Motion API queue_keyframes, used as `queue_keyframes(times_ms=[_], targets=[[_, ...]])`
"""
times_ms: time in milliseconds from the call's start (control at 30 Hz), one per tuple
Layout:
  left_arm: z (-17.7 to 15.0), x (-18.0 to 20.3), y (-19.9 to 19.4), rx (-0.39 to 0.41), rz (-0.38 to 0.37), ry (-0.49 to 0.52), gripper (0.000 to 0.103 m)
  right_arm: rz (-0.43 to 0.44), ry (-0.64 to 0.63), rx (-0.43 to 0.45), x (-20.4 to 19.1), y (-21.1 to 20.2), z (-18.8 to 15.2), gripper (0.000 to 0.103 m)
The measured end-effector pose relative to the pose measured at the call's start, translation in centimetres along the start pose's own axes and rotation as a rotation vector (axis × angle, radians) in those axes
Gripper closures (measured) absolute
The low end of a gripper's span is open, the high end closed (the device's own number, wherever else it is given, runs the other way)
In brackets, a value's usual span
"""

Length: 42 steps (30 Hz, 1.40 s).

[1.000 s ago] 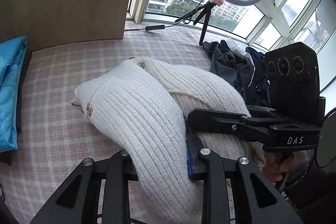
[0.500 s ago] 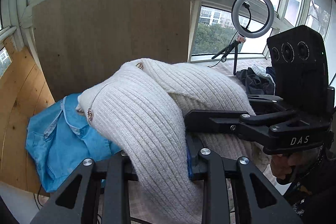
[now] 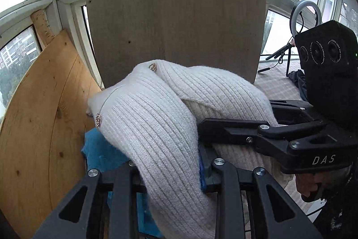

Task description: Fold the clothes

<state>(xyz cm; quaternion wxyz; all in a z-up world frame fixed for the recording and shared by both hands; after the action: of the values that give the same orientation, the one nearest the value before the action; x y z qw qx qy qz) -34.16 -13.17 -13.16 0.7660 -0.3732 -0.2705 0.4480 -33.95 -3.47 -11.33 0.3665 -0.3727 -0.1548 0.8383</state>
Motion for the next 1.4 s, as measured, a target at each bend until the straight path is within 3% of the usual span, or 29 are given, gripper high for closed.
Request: queue_keyframes(times_ms=[167, 267, 333, 400, 467, 700, 800, 900, 933, 1000, 1133, 1267, 1400], targets=[[-5.1, -2.5, 4.2, -0.111, -0.026, -0.080, 0.075, -0.031, 0.080, -0.144, 3.2, 4.2, -4.2, 0.073], [-6.8, -3.3, 4.0, -0.120, -0.047, -0.128, 0.072, -0.039, 0.091, -0.182, 4.1, 3.8, -5.4, 0.073], [-7.4, -3.9, 3.6, -0.117, -0.045, -0.160, 0.065, -0.044, 0.136, -0.222, 5.1, 3.6, -6.0, 0.071], [-7.9, -4.3, 3.0, -0.126, -0.020, -0.175, 0.062, -0.055, 0.160, -0.274, 5.7, 3.3, -6.4, 0.064], [-8.3, -4.4, 2.2, -0.125, 0.007, -0.179, 0.061, -0.073, 0.139, -0.325, 5.5, 2.5, -6.8, 0.064], [-9.2, -3.3, -2.3, -0.057, 0.075, -0.143, 0.053, -0.117, -0.048, -0.223, 2.9, -4.3, -4.5, 0.060], [-9.1, -3.4, -3.7, -0.038, 0.059, -0.159, 0.052, -0.145, -0.102, -0.186, 2.4, -4.2, -2.8, 0.060], [-8.1, -3.6, -5.2, 0.015, 0.043, -0.150, 0.052, -0.151, -0.148, -0.199, 1.9, -1.3, -1.6, 0.061], [-7.8, -3.5, -4.5, 0.011, 0.038, -0.146, 0.052, -0.152, -0.162, -0.207, 1.8, -0.4, -1.5, 0.062], [-7.5, -3.4, -2.3, -0.013, 0.030, -0.137, 0.052, -0.165, -0.170, -0.238, 2.4, 1.5, -1.6, 0.079], [-6.7, -3.1, 2.0, -0.061, 0.014, -0.117, 0.052, -0.221, -0.175, -0.322, 4.7, 5.0, -2.8, 0.080], [-8.2, -4.1, 7.9, -0.194, 0.066, -0.130, 0.051, -0.224, -0.104, -0.415, 8.2, 7.2, -4.7, 0.080], [-5.7, -4.5, 6.6, -0.158, 0.060, -0.153, 0.052, -0.172, -0.120, -0.374, 6.9, 4.8, -3.3, 0.080]])
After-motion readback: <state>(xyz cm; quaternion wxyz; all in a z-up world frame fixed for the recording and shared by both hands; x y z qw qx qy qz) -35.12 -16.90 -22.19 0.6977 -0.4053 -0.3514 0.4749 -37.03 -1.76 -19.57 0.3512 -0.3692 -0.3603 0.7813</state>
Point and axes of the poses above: each gripper's, at about its wrist camera, not at the fingertips, and y roughly the way its jaws point, x to its right, z to its top, the point moved 6 cm from there along y, roughly the way its jaws point, and after that the axes turned 4 degrees about -x, right-handed, at the moved point
